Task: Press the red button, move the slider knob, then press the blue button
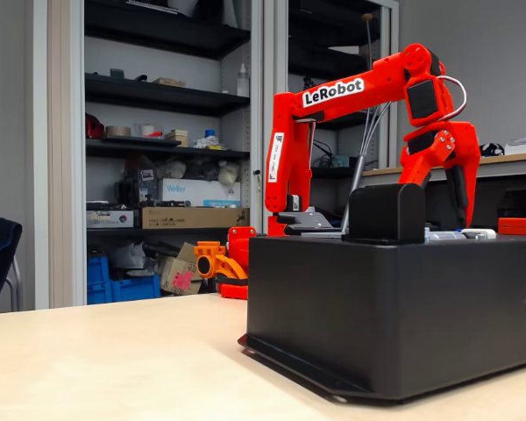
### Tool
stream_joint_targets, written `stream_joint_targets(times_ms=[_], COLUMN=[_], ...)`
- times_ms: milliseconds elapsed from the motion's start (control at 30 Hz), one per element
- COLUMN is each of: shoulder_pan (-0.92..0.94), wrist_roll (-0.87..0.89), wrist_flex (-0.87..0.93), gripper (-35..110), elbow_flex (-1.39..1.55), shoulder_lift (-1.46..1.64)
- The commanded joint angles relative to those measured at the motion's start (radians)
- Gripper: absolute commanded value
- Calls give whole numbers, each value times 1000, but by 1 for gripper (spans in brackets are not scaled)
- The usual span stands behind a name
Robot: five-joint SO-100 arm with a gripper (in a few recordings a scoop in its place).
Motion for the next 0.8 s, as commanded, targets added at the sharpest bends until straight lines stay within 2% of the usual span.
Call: stream_joint_targets(times_ms=[0, 533, 767], shoulder_pan=[-11, -9, 0], wrist_roll=[5, -2, -20], wrist_flex=[-3, -49, 18], gripper=[51, 50, 50], elbow_flex=[15, 67, -34], shoulder_lift=[41, 48, 40])
